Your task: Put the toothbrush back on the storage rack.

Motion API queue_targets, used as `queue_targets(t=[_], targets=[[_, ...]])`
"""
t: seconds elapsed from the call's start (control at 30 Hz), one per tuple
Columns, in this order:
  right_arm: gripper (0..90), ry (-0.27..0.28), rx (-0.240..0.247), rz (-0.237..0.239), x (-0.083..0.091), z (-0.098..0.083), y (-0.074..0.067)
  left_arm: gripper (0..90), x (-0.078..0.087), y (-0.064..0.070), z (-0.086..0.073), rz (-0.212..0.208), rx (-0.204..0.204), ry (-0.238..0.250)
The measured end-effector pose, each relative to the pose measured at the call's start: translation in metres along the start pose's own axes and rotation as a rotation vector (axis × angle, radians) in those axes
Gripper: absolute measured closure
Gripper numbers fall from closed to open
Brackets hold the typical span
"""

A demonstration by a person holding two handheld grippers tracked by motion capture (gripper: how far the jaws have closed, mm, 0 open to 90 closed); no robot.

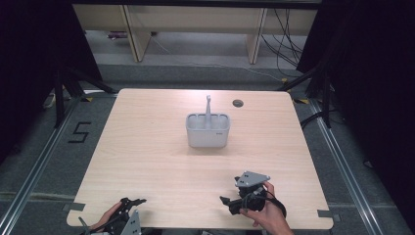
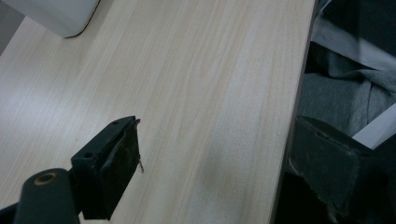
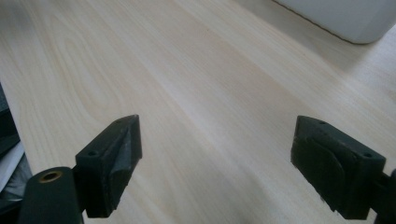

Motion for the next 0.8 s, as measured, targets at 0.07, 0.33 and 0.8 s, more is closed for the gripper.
queue_targets(t=[0.07,0.33,0.8], targets=[[16.7,0.001,-0.003,-0.001,0.001,-0.002,0.000,15.7,-0.001,0.000,0.000,0.000,0.006,0.006],[16.7,-0.010,-0.003,-0.004,0.004,-0.013,0.001,15.7,0.000,0.000,0.000,0.002,0.006,0.005],[16.7,-0.019,0.014,-0.002,0.010,-0.024,-0.001,15.7,-0.001,0.000,0.000,0.001,0.003,0.002]])
Point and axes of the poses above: each handheld gripper's, and its own axes: x roughly backward along the jaws, z roughly out of its top, y roughly to its right, the point moved 10 cm from there along -x, roughly forward along the jaws, and after that the axes turned 3 degrees about -x, right-handed, at the moved point
